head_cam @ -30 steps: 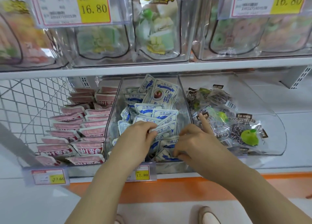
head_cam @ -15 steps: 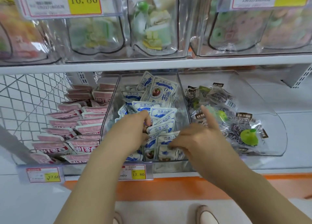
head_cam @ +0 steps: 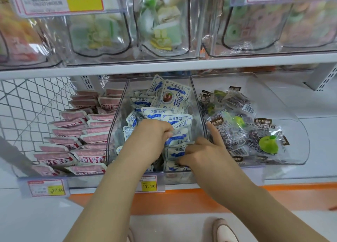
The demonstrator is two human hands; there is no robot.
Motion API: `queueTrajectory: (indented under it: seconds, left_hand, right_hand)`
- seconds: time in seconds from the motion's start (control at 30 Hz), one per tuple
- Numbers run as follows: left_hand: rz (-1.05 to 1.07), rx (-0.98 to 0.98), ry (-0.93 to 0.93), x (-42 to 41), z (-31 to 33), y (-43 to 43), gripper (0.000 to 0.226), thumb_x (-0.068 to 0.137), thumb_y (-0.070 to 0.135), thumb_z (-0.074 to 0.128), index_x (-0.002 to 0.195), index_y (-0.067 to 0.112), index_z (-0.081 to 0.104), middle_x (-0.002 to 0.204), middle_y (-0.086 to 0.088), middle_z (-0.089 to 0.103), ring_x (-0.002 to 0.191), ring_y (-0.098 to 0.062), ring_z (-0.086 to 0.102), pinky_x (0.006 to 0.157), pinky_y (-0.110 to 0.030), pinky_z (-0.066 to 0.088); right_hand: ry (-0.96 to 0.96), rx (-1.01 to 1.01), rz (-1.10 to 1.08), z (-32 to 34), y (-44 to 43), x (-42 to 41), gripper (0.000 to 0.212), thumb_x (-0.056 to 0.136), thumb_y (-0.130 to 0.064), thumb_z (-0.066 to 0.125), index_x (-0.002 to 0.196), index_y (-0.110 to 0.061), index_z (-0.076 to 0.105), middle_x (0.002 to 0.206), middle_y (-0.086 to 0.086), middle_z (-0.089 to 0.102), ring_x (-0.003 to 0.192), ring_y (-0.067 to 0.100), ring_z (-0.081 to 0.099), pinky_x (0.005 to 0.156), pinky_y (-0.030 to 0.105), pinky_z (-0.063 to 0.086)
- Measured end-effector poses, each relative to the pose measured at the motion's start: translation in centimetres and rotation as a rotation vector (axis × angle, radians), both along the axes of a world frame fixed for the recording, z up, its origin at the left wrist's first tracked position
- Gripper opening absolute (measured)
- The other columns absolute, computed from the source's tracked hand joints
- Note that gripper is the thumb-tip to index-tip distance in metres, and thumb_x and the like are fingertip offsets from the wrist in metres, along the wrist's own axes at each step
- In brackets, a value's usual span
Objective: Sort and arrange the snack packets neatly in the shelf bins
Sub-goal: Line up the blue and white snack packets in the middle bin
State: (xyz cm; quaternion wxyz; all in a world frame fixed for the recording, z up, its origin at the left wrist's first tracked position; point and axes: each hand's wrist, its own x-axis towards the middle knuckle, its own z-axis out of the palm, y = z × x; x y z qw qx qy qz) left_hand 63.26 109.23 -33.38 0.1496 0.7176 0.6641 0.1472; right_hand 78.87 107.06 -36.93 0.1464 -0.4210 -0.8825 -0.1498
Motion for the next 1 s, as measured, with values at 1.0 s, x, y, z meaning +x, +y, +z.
queueTrajectory:
  seconds: [1.0]
  left_hand:
    - [-0.227, -0.021, -0.094, 1.8, -2.9, -1.7, 0.046, 0.097, 0.011, 0.039, 0.14, 0.028, 0.038, 0.133, -0.001, 0.048, 0.123, -0.021, 0.037, 0.096, -0.033, 0.036]
  right_hand:
    - [0.427, -0.284, 0.074, 3.6, 2.5, 2.5, 0.022, 0.079, -0.01, 0.063, 0.095, -0.021, 0.074, 0.091, -0.007, 0.071, 0.084, 0.012, 0.063, 0.106, 0.051, 0.029]
